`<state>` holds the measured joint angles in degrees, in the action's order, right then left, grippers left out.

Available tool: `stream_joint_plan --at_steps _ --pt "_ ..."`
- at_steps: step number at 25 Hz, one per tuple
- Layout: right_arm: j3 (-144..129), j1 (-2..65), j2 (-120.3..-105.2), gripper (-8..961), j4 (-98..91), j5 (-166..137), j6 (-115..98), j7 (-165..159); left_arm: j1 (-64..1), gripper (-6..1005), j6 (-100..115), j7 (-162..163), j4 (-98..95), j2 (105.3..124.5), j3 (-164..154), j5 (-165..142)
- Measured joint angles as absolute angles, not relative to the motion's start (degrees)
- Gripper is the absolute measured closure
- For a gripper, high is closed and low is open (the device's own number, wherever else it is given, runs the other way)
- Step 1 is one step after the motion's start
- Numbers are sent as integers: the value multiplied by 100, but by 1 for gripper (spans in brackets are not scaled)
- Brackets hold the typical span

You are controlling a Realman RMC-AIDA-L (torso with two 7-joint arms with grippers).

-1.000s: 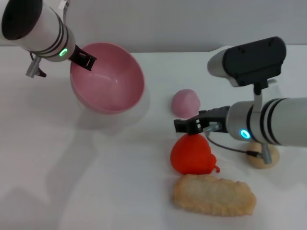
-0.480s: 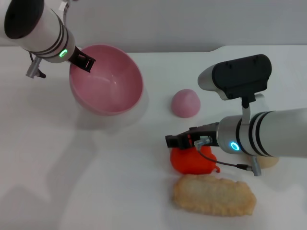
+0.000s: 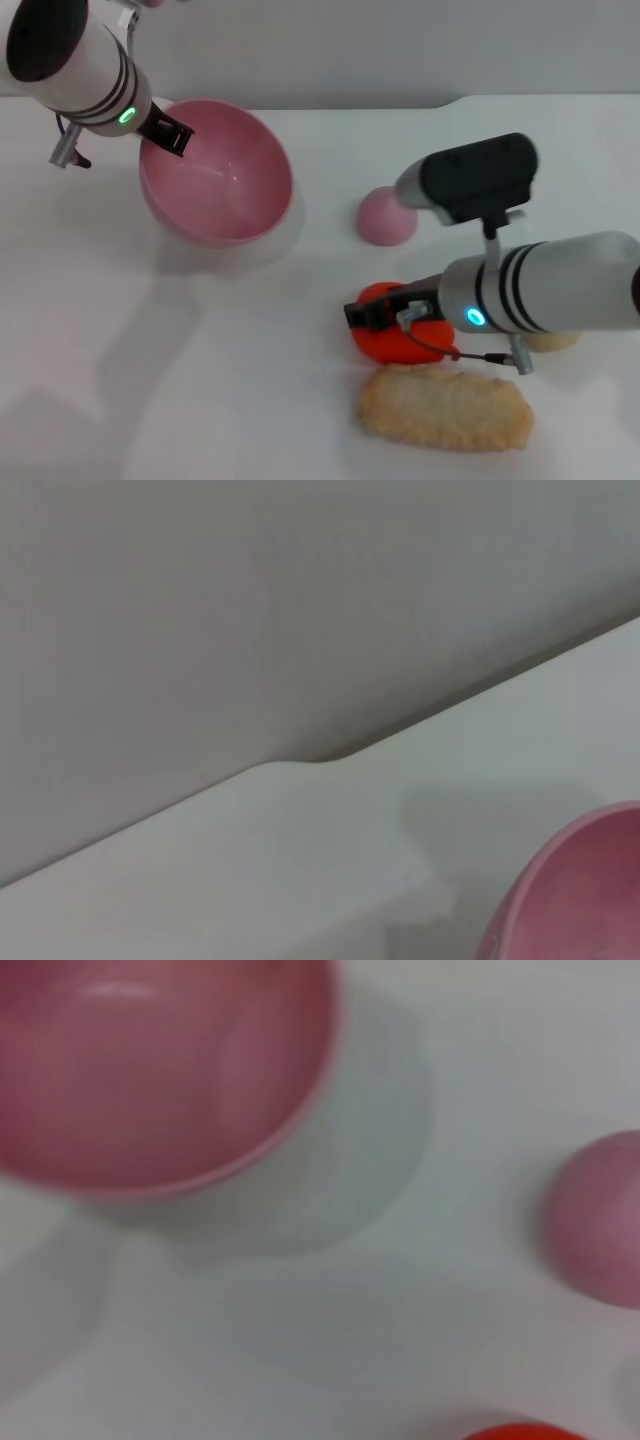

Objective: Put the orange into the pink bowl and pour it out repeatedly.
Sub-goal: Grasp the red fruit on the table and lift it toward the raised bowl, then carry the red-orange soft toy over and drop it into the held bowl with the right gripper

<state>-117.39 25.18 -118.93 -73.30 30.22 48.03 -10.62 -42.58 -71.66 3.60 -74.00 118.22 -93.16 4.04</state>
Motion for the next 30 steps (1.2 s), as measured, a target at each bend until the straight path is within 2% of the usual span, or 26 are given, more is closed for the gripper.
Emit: stream_joint_plan --at_steps 3,9,14,25,27,30 --pt "-11872 2549 -11892 291 -7422 3023 4835 -795 -4256 807 -7203 360 -7401 11821 -9316 404" --pt "-11900 2561 -11890 528 -7533 2998 4830 -739 -4256 805 -7238 360 -7401 11821 -9328 404" --pt "-11884 2471 -11881 663 -7818 2915 4856 -726 -4225 804 -7242 360 -7400 11821 -9349 405" --pt "-11330 1975 -11897 747 -10305 1782 5961 -614 -4192 801 -7300 358 -7274 11812 -9315 415" --pt "-11218 1916 -11903 815 -10687 1604 6090 -588 -4192 801 -7342 353 -7263 11812 -9313 435" --pt "-11099 1908 -11902 836 -10974 1496 6131 -576 -4195 800 -7385 283 -7259 11811 -9255 620"
